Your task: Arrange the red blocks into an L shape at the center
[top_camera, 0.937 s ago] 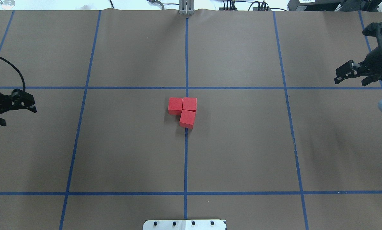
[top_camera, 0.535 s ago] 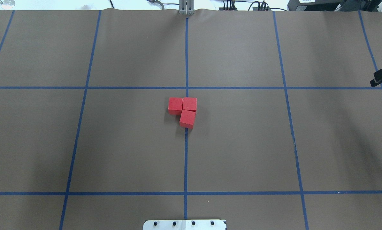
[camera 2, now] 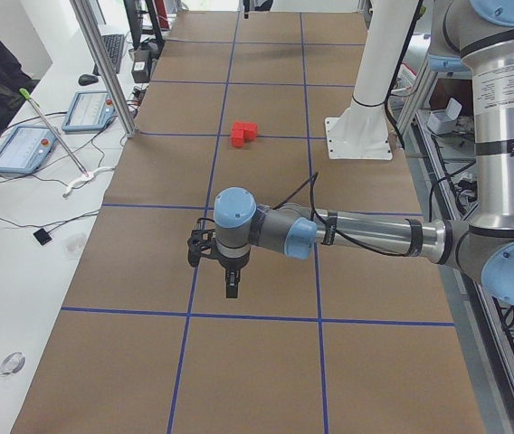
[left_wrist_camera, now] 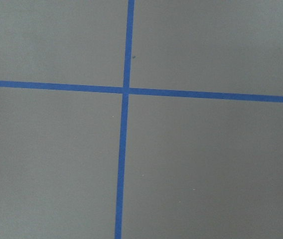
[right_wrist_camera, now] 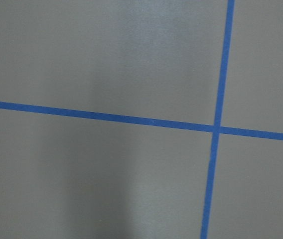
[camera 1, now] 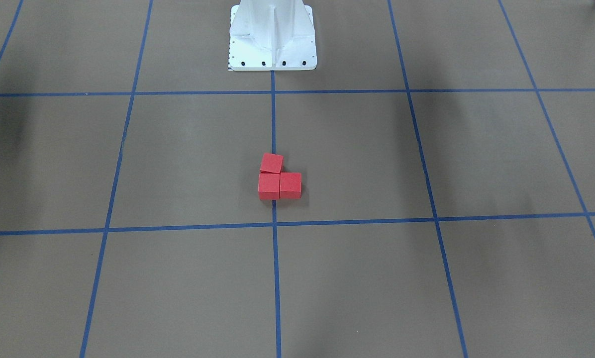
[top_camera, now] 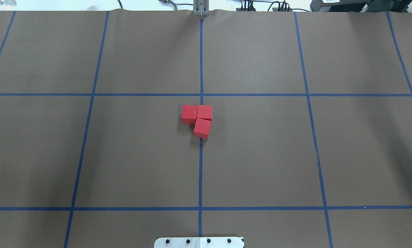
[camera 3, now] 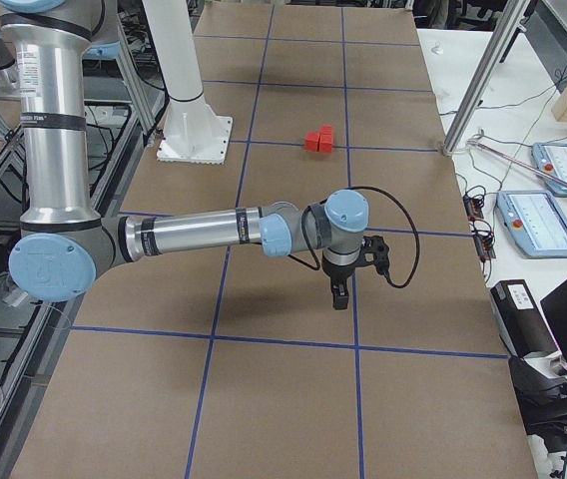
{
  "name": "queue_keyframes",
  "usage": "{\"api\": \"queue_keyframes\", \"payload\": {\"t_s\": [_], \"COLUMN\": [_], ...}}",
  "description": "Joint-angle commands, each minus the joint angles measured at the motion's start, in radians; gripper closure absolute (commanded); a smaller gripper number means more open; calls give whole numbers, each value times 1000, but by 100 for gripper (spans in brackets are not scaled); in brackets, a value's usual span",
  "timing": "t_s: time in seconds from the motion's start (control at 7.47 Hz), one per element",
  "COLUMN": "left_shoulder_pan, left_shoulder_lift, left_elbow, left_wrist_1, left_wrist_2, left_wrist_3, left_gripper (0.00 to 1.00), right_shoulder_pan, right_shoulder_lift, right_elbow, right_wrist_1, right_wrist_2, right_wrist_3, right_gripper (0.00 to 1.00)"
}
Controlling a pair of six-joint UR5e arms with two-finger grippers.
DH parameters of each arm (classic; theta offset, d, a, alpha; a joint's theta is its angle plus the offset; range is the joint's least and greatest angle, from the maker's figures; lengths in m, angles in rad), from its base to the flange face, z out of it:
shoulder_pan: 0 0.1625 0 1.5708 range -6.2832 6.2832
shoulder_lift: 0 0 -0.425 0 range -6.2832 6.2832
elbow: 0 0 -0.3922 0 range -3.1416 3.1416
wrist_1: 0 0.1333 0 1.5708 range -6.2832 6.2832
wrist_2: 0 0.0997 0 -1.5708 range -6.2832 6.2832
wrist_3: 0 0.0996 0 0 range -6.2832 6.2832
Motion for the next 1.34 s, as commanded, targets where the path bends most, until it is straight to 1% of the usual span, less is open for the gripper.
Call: {"api": "queue_keyframes", "payload": {"t_s": [0.0,0.13,0.27,0.4,0.54,1.2], "left_shoulder_pan": [-42,-53,-61,-77,-79,-81], "left_shoulder_lift": [-11,-13,-22,-65,-88,-73], "left_elbow": [13,13,0,0,10,-3], "left_wrist_1": [9,17,67,142,173,172], "left_wrist_2": [-38,-61,-95,-93,-86,-81], "left_wrist_3": [28,26,16,15,14,14], "left_gripper": [0,0,0,0,0,0], "right_shoulder_pan": [3,-1,-1,-2,-5,-5], "right_shoulder_lift": [30,64,84,89,98,90], "right_elbow": [-60,-69,-70,-70,-68,-60], "right_wrist_1": [-3,-49,-70,-71,-71,-69], "right_wrist_2": [22,21,10,7,7,7], "right_wrist_3": [-46,-49,-54,-55,-55,-54], "right_gripper": [0,0,0,0,0,0]}}
